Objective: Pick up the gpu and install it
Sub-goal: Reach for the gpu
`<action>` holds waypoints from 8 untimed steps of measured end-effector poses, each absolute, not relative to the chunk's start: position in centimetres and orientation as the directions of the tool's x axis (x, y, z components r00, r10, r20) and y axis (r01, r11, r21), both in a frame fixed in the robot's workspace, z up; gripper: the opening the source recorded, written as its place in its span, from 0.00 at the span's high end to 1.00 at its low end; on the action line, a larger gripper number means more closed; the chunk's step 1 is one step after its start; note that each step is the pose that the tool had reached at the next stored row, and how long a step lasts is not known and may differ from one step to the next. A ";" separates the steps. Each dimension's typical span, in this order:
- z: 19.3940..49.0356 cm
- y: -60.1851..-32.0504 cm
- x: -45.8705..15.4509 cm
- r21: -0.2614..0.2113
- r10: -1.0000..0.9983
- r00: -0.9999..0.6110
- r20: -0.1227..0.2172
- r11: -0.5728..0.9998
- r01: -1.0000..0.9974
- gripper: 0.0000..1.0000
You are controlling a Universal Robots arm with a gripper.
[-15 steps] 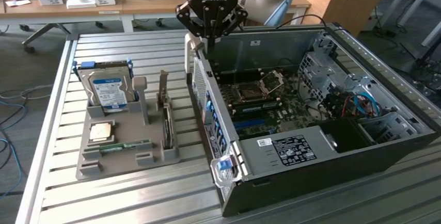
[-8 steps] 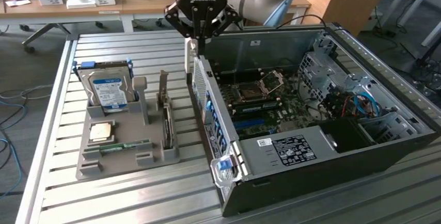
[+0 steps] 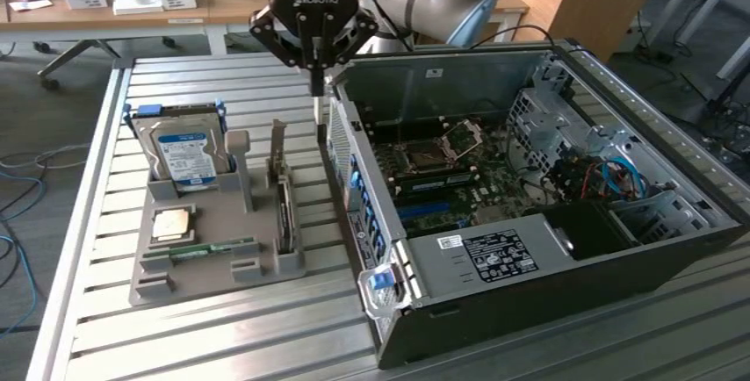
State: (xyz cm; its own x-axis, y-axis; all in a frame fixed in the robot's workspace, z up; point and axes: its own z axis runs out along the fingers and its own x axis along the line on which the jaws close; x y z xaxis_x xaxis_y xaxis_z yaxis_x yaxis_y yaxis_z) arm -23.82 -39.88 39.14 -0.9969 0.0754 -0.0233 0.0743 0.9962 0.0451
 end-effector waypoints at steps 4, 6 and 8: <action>39.1 -39.9 -24.9 0.045 0.075 -0.997 -0.023 0.996 0.074 0.89; 39.1 -39.9 -25.3 0.045 0.075 -0.997 -0.023 0.996 0.074 0.89; 39.1 -39.9 -25.7 0.045 0.075 -0.997 -0.023 0.996 0.074 0.89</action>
State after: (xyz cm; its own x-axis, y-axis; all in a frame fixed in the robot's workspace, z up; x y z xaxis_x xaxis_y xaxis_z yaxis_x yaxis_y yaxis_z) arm -25.72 -39.89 39.08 -0.9969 0.0753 -0.0233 0.0742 0.9962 0.0451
